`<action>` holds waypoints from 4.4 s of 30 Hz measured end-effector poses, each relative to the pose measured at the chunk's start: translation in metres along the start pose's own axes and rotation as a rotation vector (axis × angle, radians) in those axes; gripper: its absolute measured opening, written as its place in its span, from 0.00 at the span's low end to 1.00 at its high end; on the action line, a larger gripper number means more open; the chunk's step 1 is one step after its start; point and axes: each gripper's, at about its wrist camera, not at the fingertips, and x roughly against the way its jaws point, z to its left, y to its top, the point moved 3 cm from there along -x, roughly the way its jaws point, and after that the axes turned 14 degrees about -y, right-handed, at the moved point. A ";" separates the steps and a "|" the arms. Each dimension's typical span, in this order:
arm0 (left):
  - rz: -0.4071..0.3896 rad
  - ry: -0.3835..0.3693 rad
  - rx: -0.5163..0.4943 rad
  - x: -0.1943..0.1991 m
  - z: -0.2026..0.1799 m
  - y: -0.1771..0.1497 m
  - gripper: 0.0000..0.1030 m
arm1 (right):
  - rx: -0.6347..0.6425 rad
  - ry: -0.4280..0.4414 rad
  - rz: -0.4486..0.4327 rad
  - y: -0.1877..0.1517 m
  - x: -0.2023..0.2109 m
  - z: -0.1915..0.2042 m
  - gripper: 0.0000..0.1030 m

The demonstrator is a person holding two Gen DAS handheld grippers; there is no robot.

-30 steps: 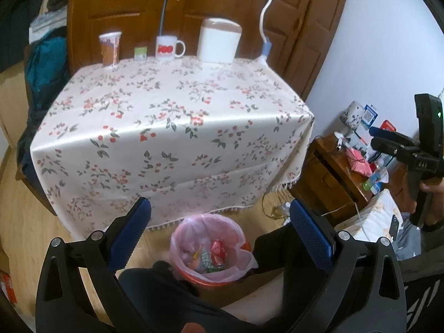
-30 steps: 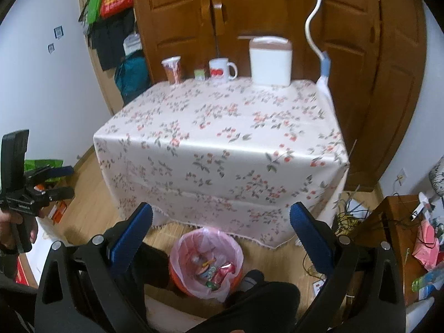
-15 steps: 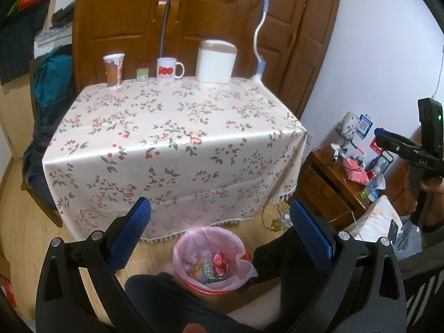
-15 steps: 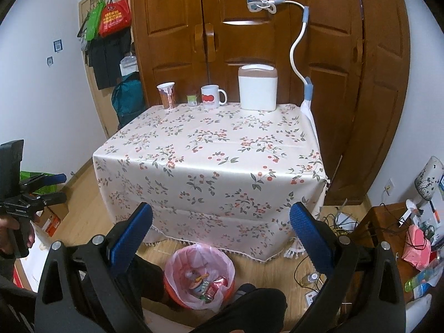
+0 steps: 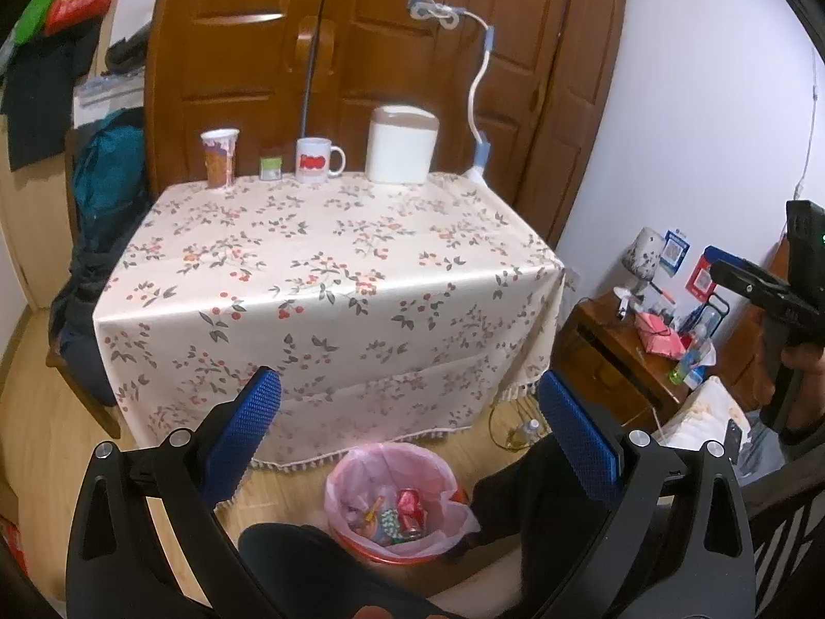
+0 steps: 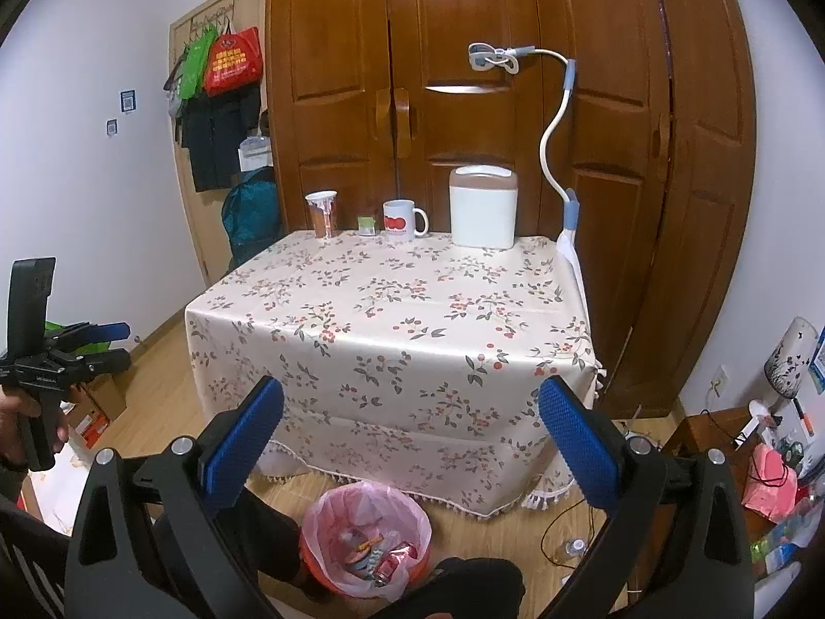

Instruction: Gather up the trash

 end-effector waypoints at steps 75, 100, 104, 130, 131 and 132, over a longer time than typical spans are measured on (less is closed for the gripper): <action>-0.093 -0.004 -0.035 0.023 -0.015 -0.006 0.95 | -0.027 -0.014 -0.026 -0.019 0.007 0.000 0.95; -0.094 -0.010 -0.050 0.023 -0.013 -0.002 0.95 | -0.020 -0.017 -0.020 -0.017 0.005 -0.001 0.95; -0.094 -0.011 -0.049 0.023 -0.012 -0.003 0.95 | -0.020 -0.018 -0.018 -0.017 0.004 -0.001 0.95; -0.095 -0.023 -0.036 0.018 -0.008 -0.005 0.95 | -0.012 -0.014 -0.007 -0.024 -0.008 0.000 0.95; -0.094 -0.020 -0.030 0.018 -0.007 -0.005 0.95 | -0.012 -0.014 -0.007 -0.024 -0.008 0.000 0.95; -0.093 -0.017 -0.024 0.017 -0.006 -0.006 0.95 | -0.013 -0.014 -0.006 -0.024 -0.007 0.001 0.95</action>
